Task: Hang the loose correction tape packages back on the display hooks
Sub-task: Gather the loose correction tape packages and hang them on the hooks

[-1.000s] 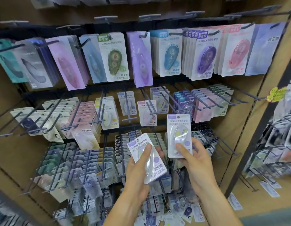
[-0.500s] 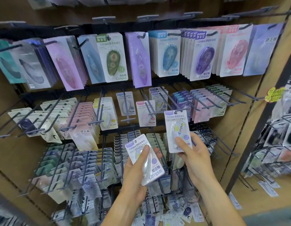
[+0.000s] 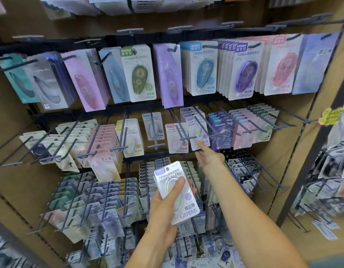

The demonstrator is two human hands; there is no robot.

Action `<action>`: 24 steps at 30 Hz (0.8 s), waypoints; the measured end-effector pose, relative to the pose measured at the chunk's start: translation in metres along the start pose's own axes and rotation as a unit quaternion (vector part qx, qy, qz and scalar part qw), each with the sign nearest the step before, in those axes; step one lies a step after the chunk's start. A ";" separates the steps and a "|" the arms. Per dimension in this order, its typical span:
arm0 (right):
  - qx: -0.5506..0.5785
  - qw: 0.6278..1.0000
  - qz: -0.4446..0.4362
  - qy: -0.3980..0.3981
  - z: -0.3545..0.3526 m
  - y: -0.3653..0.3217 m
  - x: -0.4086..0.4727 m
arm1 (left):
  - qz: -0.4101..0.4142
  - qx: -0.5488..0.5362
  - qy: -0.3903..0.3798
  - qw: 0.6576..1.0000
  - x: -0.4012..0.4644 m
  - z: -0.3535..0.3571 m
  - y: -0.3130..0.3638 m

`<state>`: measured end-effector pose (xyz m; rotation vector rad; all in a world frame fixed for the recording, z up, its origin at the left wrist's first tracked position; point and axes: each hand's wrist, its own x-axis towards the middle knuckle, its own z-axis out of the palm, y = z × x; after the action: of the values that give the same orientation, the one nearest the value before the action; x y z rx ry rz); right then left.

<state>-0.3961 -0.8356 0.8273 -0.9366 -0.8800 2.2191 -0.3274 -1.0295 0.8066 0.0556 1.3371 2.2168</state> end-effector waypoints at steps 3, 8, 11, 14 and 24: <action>-0.162 0.983 -0.091 -0.016 -0.040 0.008 -0.047 | -0.004 0.002 -0.002 1.000 0.001 -0.001 0.000; -0.324 0.909 -0.149 -0.217 -0.103 0.033 -0.128 | -0.042 0.015 0.006 0.999 0.006 0.010 -0.006; -0.311 0.917 -0.168 -0.186 -0.110 0.038 -0.124 | -0.062 0.012 -0.001 0.998 0.010 0.022 -0.010; -0.267 0.932 -0.187 -0.160 -0.117 0.034 -0.118 | -0.069 -0.004 -0.047 0.997 0.011 0.031 -0.007; -0.075 0.969 -0.210 -0.110 -0.109 0.016 -0.094 | -0.081 -0.052 -0.006 0.995 0.007 0.026 -0.009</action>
<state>-0.2605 -0.8737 0.7939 -0.5081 -1.2355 1.9283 -0.3212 -1.0019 0.8108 -0.0758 1.1736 2.1417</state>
